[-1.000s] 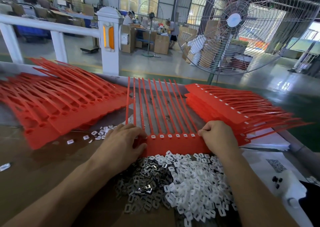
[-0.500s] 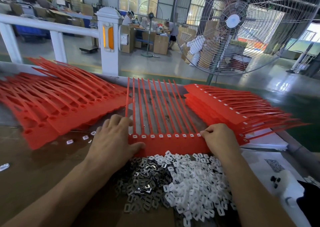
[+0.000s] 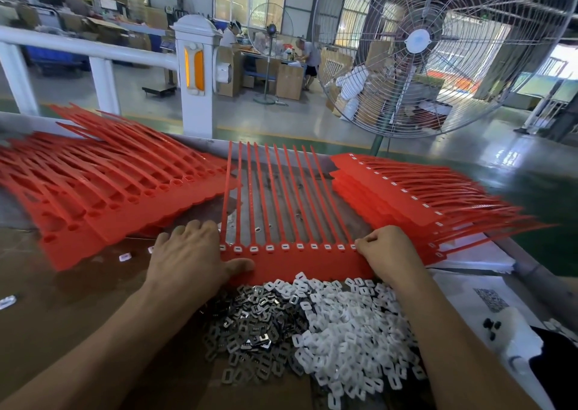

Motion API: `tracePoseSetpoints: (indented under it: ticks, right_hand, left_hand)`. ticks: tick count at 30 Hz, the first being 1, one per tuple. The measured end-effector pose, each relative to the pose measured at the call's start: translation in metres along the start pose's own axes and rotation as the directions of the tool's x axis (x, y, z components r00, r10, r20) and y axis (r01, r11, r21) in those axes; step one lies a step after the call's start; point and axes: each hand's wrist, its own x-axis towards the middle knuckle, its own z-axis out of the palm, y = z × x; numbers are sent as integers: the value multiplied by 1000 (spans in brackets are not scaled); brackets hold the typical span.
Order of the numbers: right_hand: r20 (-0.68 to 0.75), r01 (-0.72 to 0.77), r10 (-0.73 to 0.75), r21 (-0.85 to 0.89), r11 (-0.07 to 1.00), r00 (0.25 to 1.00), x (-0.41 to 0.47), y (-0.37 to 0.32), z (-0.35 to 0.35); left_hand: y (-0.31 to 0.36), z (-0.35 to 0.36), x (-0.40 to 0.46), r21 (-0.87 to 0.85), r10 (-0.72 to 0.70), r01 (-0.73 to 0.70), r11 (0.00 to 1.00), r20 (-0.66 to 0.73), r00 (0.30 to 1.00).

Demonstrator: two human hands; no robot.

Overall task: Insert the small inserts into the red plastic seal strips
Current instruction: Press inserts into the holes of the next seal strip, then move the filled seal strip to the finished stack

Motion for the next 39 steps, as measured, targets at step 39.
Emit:
tracePoseSetpoints:
  ticks: [39]
  right_hand:
    - [89, 31, -178, 817, 575, 980, -22, -19, 6]
  left_hand:
    - [3, 9, 9, -957, -127, -97, 273, -136, 982]
